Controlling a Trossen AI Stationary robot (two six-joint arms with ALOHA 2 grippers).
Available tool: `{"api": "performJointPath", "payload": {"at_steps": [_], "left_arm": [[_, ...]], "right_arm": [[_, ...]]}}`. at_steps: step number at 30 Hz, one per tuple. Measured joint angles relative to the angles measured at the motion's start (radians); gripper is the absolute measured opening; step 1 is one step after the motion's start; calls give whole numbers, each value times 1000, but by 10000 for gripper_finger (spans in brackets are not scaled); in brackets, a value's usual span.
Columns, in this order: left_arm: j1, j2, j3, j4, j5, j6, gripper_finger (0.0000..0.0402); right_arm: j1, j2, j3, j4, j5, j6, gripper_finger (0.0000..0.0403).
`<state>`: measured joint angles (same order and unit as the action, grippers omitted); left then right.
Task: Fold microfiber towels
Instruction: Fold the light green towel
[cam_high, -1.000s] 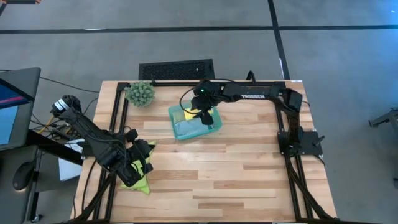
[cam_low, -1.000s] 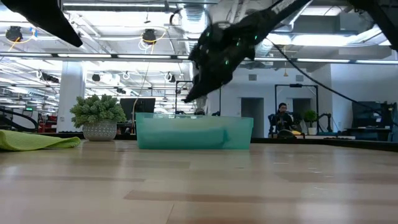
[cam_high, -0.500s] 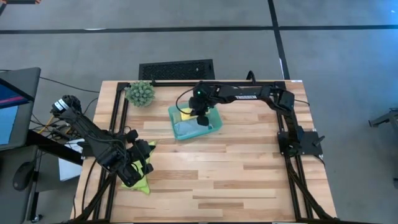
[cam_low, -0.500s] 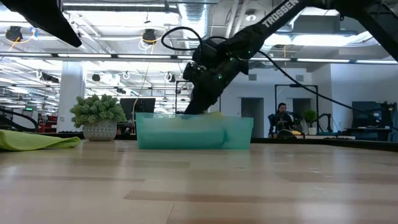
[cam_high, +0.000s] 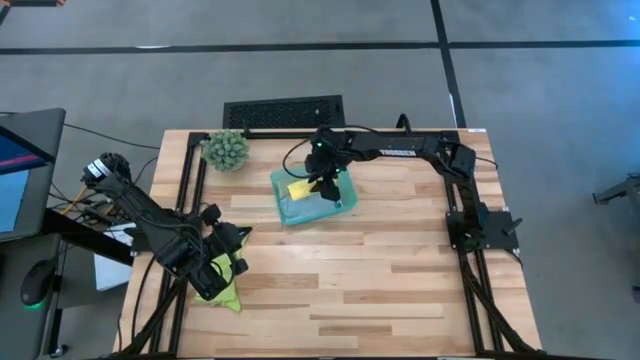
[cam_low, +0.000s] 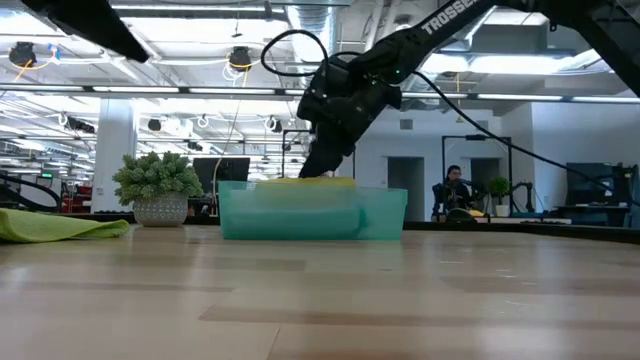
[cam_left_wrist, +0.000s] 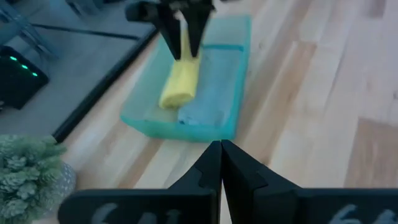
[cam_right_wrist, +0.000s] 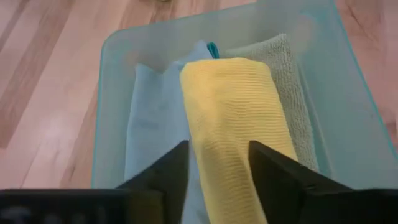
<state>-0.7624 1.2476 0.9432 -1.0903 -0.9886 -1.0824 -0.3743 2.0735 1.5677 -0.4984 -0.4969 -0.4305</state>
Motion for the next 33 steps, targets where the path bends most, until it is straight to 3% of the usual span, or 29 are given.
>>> {"api": "performJointPath", "payload": {"at_steps": [5, 12, 16, 20, 27, 33], "left_arm": [[0, 0, 0, -1, -46, -54, 18], [0, 0, 0, 3, -50, -118, 46], [-10, 27, 0, 7, 82, -201, 45], [-24, 97, 0, 8, 192, -219, 33], [-27, 195, 0, 5, 578, -475, 9], [-41, 315, -1, 7, 517, -607, 12]], "right_arm": [[-9, 0, 0, 5, 0, 39, 237], [42, -104, -13, -29, 2, 92, 236], [143, -184, -99, 34, 22, 73, 223], [249, -260, -260, 206, 124, 81, 207], [432, -365, -520, 496, 287, 91, 176], [514, -373, -652, 806, 293, 70, 156]]}}
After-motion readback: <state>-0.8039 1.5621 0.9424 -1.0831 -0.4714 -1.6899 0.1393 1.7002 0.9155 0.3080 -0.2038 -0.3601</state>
